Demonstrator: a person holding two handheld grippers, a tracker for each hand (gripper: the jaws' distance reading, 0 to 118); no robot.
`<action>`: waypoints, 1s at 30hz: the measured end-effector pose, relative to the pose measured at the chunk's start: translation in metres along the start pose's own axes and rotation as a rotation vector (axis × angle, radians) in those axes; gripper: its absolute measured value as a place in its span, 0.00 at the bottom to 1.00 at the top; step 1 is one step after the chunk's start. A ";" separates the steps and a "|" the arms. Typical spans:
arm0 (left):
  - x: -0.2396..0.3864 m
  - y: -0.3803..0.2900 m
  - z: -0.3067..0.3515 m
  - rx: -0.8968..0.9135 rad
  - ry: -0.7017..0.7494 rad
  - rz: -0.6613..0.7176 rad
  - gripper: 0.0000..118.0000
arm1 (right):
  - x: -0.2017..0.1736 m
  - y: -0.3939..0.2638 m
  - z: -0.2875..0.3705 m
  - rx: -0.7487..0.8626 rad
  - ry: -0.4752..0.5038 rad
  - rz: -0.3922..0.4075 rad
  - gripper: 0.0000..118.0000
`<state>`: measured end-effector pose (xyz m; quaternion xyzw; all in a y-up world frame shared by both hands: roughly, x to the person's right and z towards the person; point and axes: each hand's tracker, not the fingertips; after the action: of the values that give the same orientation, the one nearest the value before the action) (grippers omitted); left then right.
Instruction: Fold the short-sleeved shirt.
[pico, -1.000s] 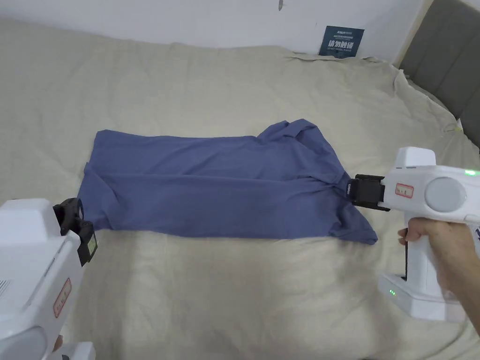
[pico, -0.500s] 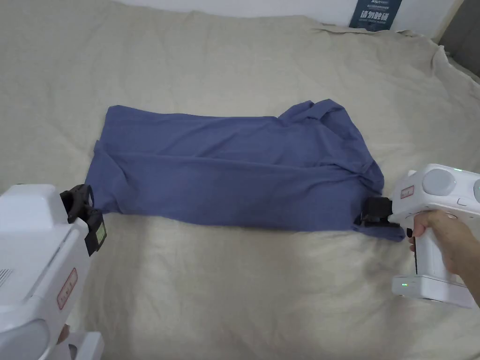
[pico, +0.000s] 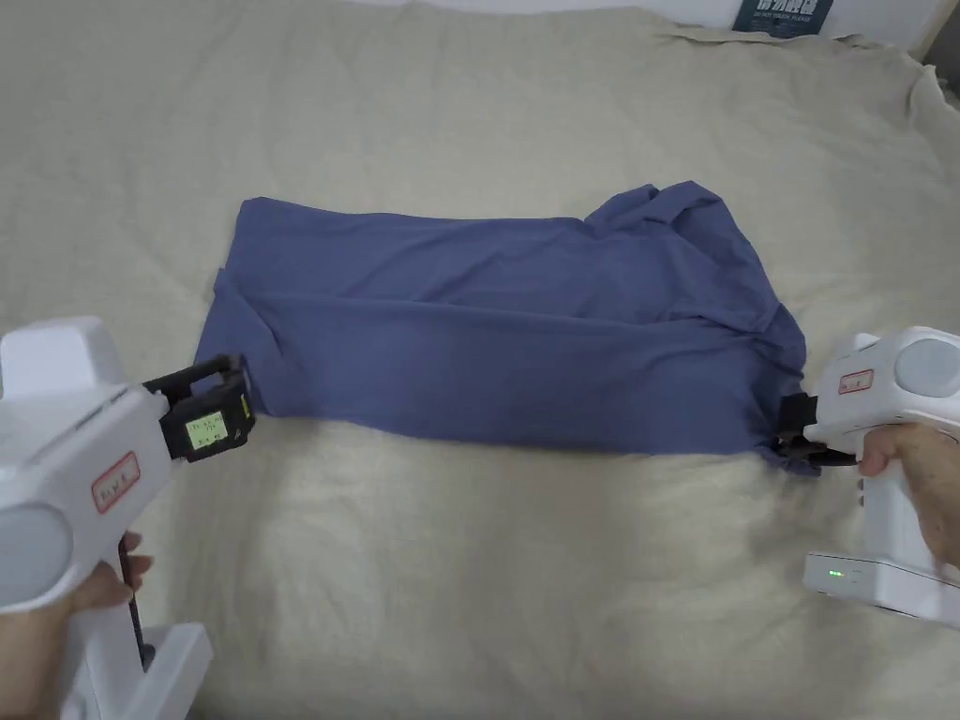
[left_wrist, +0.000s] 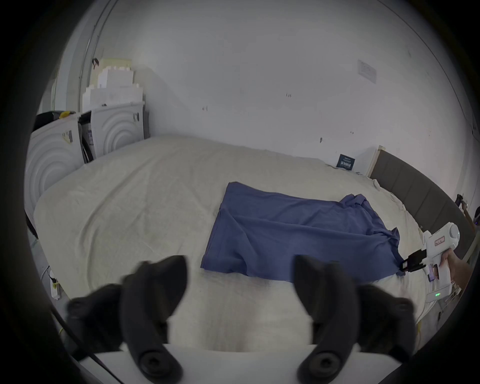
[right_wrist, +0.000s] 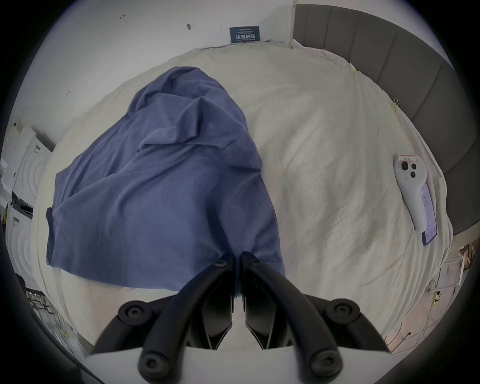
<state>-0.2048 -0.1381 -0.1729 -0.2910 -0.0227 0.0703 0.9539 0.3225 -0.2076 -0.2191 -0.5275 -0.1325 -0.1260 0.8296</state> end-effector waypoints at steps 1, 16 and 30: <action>-0.003 0.005 -0.004 -0.019 -0.024 0.004 0.97 | 0.000 0.000 0.003 0.007 0.001 0.001 0.04; -0.026 0.060 -0.143 -0.483 0.015 -0.071 1.00 | -0.005 0.005 0.013 0.029 0.009 0.025 0.04; -0.025 0.030 -0.181 -0.600 0.067 -0.103 0.00 | -0.006 0.004 0.010 0.013 0.004 0.026 0.04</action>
<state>-0.2179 -0.2174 -0.3402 -0.5605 -0.0255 0.0025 0.8277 0.3173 -0.1964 -0.2200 -0.5234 -0.1247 -0.1153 0.8350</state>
